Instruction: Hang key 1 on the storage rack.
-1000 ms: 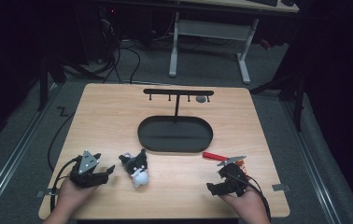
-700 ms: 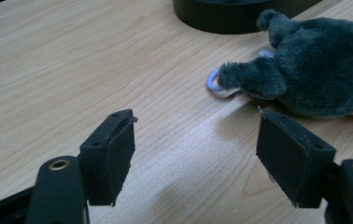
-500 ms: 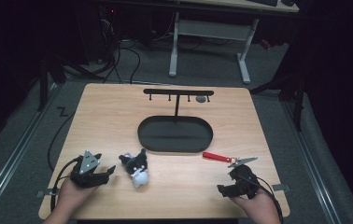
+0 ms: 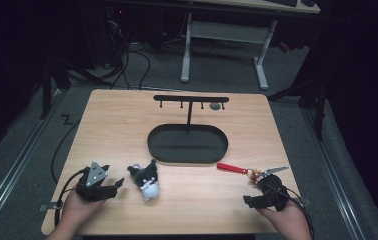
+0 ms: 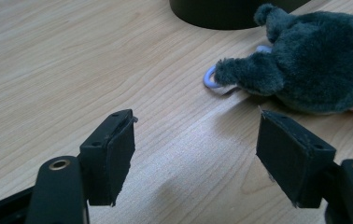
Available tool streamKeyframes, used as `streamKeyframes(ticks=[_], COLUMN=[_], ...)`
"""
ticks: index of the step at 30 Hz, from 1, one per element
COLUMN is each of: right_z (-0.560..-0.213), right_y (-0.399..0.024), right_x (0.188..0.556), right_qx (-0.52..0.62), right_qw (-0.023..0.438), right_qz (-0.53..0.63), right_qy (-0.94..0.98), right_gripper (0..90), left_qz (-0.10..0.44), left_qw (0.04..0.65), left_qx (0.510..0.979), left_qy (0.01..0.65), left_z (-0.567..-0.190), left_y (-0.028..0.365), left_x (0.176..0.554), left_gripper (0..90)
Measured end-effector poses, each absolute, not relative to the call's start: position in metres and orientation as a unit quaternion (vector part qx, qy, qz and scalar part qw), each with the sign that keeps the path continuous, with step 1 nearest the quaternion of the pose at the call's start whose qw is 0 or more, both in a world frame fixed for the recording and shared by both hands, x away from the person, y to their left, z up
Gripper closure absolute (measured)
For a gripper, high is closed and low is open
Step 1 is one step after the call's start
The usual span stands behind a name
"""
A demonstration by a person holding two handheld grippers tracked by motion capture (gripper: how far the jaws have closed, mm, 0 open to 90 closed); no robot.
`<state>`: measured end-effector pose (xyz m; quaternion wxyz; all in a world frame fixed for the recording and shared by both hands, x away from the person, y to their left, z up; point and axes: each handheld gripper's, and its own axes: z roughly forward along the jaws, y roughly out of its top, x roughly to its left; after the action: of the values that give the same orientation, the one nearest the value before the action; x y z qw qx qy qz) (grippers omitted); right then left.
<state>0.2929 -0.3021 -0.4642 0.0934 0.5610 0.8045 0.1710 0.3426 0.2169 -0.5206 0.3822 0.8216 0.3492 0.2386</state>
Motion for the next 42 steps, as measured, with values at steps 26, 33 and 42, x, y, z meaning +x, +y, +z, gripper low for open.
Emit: streamKeyframes(ticks=[26,33,42], right_z=[-0.461,-0.466,-0.470], right_y=[-0.327,-0.327,-0.330], right_x=[0.324,0.332,0.347], right_qx=[0.577,0.578,0.578], right_qw=[0.068,0.064,0.066], right_qz=[0.148,0.144,0.124], right_qy=[0.800,0.801,0.804], right_gripper=[29.8,29.6,31.8], left_qz=[0.239,0.238,0.237], left_qw=[0.379,0.378,0.377], left_qx=[0.823,0.824,0.825], left_qy=[0.350,0.349,0.349], left_z=[-0.521,-0.521,-0.522], left_y=[0.217,0.217,0.217], left_x=[0.343,0.343,0.344], left_gripper=[28.3,28.3,28.2])
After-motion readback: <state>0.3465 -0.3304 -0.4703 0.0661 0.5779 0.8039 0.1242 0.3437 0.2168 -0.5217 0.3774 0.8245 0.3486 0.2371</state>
